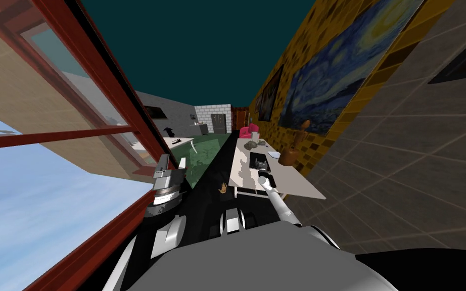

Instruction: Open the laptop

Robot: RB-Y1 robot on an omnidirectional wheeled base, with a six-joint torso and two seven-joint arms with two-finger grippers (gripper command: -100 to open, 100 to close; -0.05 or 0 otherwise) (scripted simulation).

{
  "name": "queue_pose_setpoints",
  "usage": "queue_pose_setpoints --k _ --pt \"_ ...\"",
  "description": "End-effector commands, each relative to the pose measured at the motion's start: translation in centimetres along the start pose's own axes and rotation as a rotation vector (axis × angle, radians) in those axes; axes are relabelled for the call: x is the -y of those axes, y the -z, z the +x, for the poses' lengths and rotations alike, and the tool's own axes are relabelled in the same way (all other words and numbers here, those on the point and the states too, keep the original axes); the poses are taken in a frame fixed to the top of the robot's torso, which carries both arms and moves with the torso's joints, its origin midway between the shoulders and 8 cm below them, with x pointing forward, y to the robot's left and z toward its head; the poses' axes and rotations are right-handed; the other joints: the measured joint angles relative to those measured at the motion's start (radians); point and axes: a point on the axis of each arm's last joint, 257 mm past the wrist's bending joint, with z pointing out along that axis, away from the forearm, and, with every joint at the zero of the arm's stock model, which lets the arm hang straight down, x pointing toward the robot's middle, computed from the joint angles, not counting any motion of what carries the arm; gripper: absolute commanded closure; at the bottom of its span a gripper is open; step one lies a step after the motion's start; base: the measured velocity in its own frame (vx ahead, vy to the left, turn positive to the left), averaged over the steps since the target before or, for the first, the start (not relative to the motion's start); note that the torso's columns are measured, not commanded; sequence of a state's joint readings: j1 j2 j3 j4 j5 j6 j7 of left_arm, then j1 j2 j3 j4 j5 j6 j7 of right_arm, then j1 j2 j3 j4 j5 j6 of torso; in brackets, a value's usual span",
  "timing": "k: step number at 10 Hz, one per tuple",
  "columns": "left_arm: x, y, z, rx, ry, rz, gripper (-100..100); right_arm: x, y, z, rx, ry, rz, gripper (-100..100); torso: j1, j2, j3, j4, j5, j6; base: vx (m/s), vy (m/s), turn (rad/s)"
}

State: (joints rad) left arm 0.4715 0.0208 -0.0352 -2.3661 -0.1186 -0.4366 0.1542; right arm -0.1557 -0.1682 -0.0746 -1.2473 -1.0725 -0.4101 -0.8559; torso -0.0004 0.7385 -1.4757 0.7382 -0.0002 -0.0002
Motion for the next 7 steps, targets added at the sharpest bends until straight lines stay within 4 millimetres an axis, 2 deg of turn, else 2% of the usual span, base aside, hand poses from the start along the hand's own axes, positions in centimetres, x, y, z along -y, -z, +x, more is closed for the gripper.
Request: queue_pose_setpoints --k 1,2,3,5,7 --pt "0.0 0.0 0.0 0.0 0.0 0.0 0 -2.7 -0.5 1.8 -0.029 -0.09 -0.052 -100 0.0 0.0 0.0 0.0 0.0 0.001 -0.02 0.064 0.131" --pt "0.0 0.0 0.0 0.0 0.0 0.0 0 -4.3 -0.8 2.8 -0.047 -0.139 -0.077 -100 0.001 0.0 0.0 0.0 0.0 0.0 -0.009 0.085 0.249" --pt "0.0 0.0 0.0 0.0 0.0 0.0 0 -4.7 -0.9 3.0 -0.051 -0.146 -0.086 -100 0.002 -0.001 -0.001 0.0 0.001 0.0 0.0 0.059 0.094" --pt "0.0 0.0 0.0 0.0 0.0 0.0 0 -8.3 -1.4 5.1 -0.094 -0.24 -0.141 -100 0.0 -0.001 0.0 0.0 0.0 0.0 -0.009 0.065 0.214" --pt "0.0 0.0 0.0 0.0 0.0 0.0 0 -8.7 -1.4 5.2 -0.099 -0.26 -0.147 -100 0.0 -0.001 0.0 0.0 0.0 0.001 0.002 0.041 0.006"
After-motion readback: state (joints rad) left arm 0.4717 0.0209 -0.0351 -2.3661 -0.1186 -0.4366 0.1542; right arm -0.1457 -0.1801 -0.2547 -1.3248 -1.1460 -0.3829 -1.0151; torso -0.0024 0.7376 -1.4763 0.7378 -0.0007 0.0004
